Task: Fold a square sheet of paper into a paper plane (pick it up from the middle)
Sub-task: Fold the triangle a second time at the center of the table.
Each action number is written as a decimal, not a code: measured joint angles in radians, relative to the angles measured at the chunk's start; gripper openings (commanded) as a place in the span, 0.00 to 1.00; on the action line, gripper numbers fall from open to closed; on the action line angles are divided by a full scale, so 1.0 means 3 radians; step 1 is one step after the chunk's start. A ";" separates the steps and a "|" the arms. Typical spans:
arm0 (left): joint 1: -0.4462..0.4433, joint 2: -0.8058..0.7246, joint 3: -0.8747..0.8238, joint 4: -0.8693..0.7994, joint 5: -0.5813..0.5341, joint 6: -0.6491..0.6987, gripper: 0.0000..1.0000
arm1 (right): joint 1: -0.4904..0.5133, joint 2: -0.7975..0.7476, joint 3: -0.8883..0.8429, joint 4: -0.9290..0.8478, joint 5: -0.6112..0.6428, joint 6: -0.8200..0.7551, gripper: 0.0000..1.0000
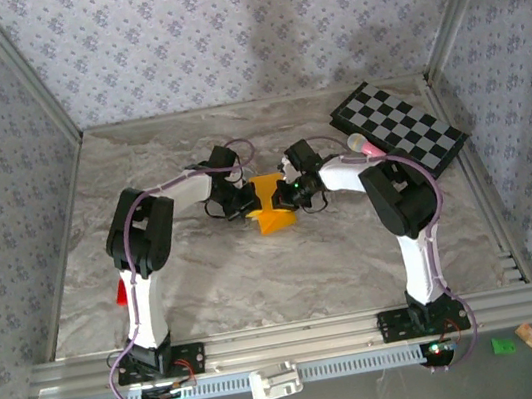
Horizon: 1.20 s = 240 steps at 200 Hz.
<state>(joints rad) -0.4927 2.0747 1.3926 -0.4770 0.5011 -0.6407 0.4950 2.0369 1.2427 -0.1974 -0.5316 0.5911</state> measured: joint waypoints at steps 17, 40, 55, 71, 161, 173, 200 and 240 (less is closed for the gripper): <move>0.0014 -0.0060 0.0000 -0.0006 -0.0057 -0.0052 0.06 | -0.0008 0.0005 0.0000 -0.0006 0.0003 -0.0010 0.04; 0.0029 -0.0245 -0.0024 0.0051 -0.0064 -0.0187 0.08 | -0.0009 0.0006 0.0000 -0.0017 0.0003 -0.0019 0.04; 0.0025 -0.0378 -0.0085 0.0148 -0.0031 -0.0290 0.07 | -0.0009 0.0009 0.0005 -0.0024 0.0004 -0.0022 0.04; 0.0000 -0.0446 -0.0149 0.0247 0.0033 -0.0380 0.07 | -0.0009 0.0019 0.0025 -0.0051 0.0004 -0.0028 0.04; -0.0214 -0.0453 -0.0688 0.0359 0.0177 -0.0590 0.07 | -0.0009 0.0048 0.0092 -0.0142 0.0010 -0.0028 0.04; -0.0214 -0.0453 -0.0696 0.0373 0.0175 -0.0603 0.08 | -0.0009 0.0055 0.0107 -0.0165 0.0010 -0.0028 0.03; -0.0215 -0.0453 -0.0697 0.0395 0.0173 -0.0603 0.08 | -0.0009 0.0065 0.0131 -0.0200 0.0009 -0.0028 0.03; -0.0217 -0.0453 -0.0724 0.0394 0.0170 -0.0600 0.07 | -0.0009 0.0071 0.0144 -0.0215 0.0008 -0.0029 0.04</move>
<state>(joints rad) -0.5579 1.9388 1.1755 -0.3588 0.5522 -0.8207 0.4923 2.0583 1.2858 -0.2619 -0.5293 0.5823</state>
